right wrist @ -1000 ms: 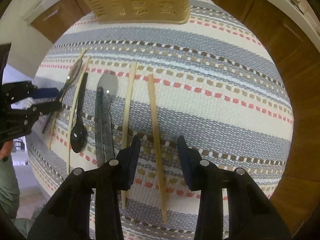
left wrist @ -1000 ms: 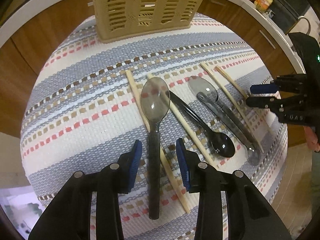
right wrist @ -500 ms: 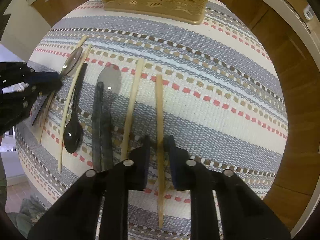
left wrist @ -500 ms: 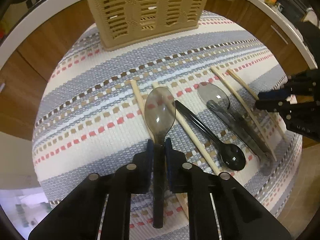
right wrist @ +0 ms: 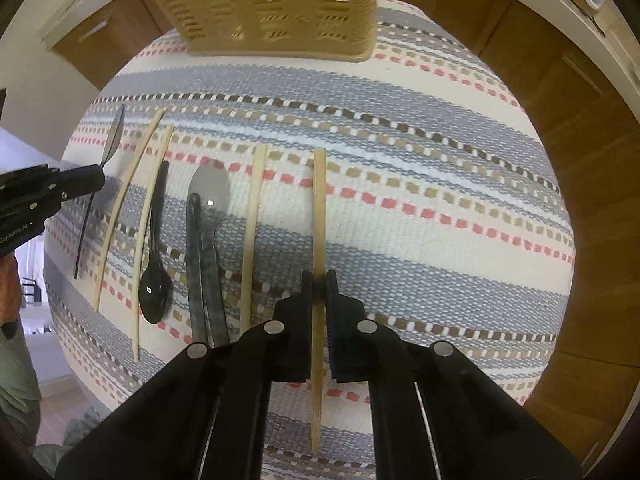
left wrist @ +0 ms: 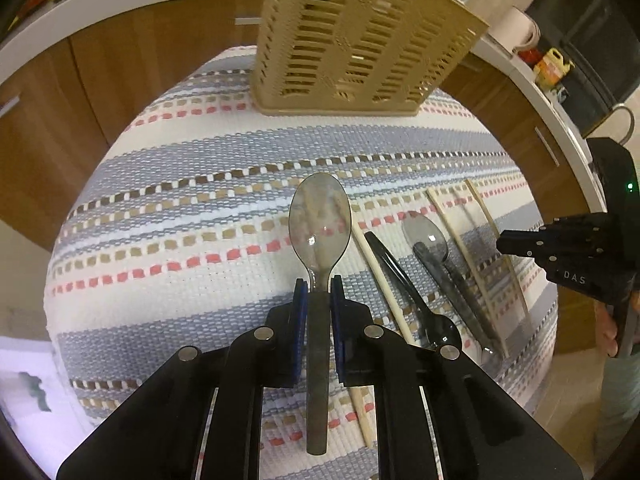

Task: Organize utensils
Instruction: 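Grasp a wooden chopstick upright with the right gripper, then carry clear spoon with left gripper while right carries chopstick, release both into holder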

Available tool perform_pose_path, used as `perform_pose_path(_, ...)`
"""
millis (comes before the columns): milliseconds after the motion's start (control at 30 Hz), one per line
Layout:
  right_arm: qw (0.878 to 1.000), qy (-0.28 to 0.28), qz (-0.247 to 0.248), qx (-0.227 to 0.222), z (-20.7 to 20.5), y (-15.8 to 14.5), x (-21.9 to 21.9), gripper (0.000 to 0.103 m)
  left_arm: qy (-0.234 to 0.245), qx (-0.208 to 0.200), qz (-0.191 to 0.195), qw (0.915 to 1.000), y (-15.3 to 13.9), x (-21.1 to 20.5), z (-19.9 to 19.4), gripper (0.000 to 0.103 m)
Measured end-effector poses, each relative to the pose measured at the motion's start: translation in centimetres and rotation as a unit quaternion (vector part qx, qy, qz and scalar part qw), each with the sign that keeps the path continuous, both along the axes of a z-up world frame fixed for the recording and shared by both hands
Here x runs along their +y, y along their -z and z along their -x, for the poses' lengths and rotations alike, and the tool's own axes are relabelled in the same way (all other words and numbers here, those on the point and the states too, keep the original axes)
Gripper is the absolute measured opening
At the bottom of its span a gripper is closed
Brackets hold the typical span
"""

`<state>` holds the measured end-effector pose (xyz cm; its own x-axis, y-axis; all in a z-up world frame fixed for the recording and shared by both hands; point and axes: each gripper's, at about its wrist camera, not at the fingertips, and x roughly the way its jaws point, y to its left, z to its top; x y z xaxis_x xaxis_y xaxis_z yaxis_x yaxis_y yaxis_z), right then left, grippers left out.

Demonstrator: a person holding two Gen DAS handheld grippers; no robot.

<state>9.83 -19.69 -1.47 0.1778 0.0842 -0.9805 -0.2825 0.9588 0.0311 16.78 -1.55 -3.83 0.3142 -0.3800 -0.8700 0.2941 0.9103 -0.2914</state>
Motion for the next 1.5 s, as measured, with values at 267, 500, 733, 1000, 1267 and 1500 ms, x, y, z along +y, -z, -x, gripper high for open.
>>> perform_pose_path(267,0.999,-0.004,0.000,0.032,-1.2,1.4,-1.4,0.005,-0.004,0.001,0.011,0.9999,0.4,1.8,1.2,0.010)
perform_pose_path(500,0.999,-0.006,0.009,0.044,-1.4,2.0,-1.0,0.039,-0.005,-0.002,0.017,0.9998,0.2,2.1,1.4,0.010)
perform_pose_path(733,0.998,-0.036,0.050,0.028,0.3,2.6,2.9,0.018,-0.008,-0.007,0.025,0.9996,-0.2,2.7,1.8,0.010)
perform_pose_path(1000,0.999,-0.037,0.038,0.005,2.0,2.4,3.9,0.004,-0.022,-0.039,0.046,0.9979,-1.9,3.8,2.1,0.010)
perform_pose_path(1267,0.995,-0.021,-0.047,-0.079,3.1,-3.4,0.9,0.004,-0.036,-0.102,0.104,0.9887,-5.6,5.4,2.5,0.010)
perform_pose_path(1500,0.978,-0.009,-0.121,-0.172,2.3,-9.0,-0.6,0.004,-0.048,-0.183,0.151,0.9702,-10.5,5.7,2.6,0.010)
